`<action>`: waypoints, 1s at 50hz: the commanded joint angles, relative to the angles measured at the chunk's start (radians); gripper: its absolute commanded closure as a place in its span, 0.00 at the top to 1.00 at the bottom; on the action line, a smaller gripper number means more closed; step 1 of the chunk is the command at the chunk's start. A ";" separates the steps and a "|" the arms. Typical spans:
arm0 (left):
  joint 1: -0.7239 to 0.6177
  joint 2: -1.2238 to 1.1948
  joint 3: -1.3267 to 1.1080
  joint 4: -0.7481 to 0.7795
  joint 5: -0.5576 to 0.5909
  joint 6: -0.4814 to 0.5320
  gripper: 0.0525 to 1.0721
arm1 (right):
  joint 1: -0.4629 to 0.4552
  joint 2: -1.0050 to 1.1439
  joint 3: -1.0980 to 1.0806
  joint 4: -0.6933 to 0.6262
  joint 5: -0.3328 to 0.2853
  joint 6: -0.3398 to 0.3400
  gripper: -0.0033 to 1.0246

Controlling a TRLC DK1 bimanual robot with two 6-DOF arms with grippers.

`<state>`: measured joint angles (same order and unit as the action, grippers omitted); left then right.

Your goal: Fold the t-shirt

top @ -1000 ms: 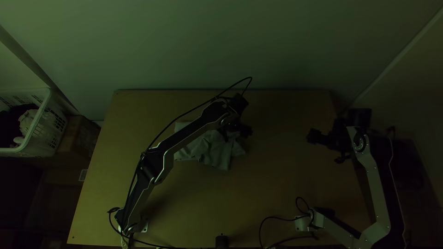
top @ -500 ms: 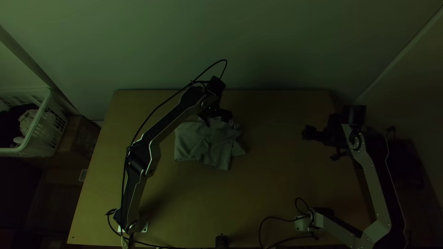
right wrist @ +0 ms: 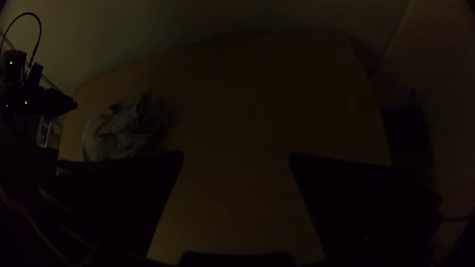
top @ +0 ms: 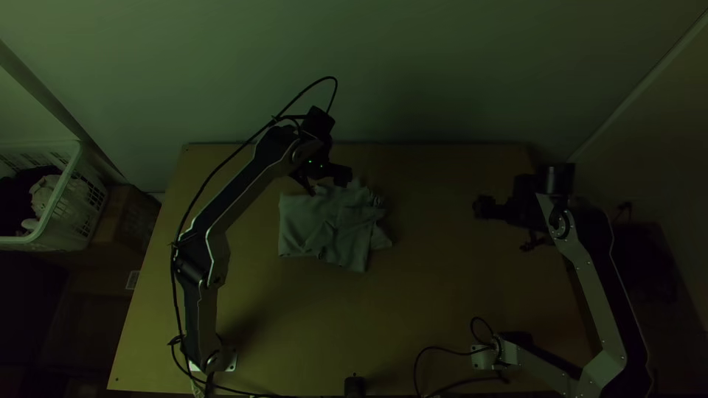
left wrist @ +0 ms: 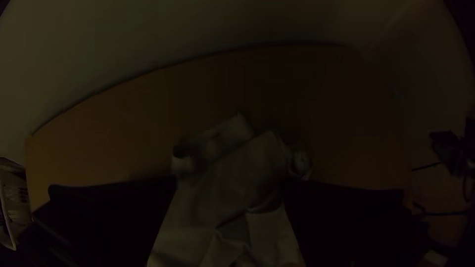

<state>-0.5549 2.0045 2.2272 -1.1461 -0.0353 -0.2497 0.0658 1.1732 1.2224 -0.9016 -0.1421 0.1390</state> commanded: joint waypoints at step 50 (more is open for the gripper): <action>0.520 -1.081 -0.890 0.338 -0.009 0.069 0.96 | -0.031 -0.738 -0.351 0.676 0.087 -0.240 0.96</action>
<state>-0.0853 1.0126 1.4200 -0.8581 -0.0387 -0.2195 0.0574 0.5266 0.9360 -0.3134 -0.0669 -0.0887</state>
